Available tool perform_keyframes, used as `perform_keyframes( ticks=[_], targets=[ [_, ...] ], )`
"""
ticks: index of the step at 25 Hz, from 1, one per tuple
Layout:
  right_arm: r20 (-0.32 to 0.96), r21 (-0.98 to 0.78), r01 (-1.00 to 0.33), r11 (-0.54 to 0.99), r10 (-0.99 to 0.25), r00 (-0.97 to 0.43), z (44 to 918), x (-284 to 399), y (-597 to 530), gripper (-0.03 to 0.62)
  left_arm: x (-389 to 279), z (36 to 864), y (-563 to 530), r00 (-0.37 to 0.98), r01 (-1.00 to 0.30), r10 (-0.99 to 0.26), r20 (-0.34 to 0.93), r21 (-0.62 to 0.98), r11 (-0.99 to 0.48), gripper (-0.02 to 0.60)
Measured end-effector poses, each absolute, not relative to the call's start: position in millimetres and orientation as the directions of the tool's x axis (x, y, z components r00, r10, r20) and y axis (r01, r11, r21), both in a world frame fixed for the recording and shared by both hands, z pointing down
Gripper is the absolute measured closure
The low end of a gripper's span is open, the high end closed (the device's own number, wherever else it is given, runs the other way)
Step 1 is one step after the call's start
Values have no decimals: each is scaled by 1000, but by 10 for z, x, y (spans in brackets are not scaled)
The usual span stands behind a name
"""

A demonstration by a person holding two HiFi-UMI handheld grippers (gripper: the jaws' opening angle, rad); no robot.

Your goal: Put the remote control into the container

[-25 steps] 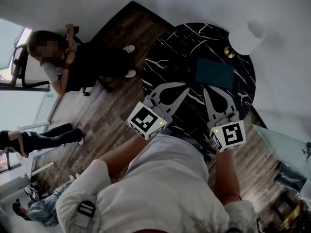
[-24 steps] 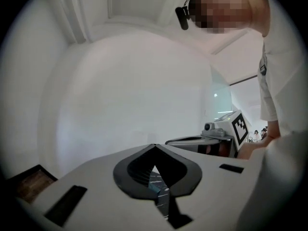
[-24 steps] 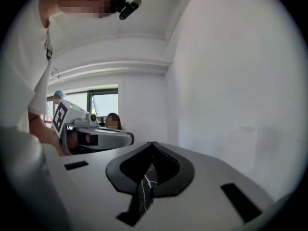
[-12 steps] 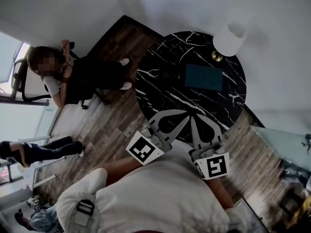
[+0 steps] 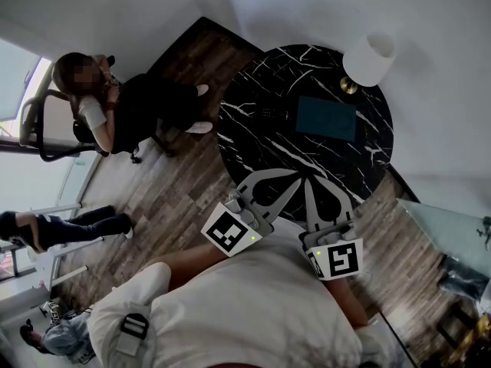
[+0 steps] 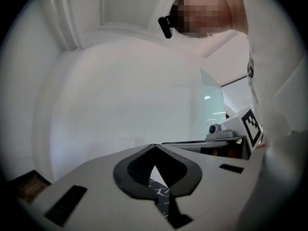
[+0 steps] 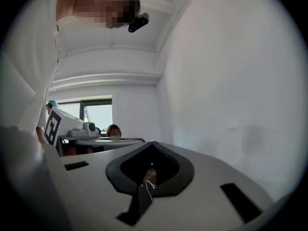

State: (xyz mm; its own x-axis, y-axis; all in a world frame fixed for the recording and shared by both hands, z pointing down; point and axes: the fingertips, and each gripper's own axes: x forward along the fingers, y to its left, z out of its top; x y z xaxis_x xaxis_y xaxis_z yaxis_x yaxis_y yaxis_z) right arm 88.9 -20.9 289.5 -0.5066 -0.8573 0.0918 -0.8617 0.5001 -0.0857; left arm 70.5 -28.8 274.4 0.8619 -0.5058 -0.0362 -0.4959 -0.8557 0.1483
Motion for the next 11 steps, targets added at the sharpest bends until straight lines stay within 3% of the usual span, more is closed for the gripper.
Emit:
perform_keyframes(
  ticks=[11],
  targets=[
    [98,-101,-859,503,-854,-511,2937,938,-190,586,725,2804,-286,855,-512,-519,-6,158,-844,575]
  ],
)
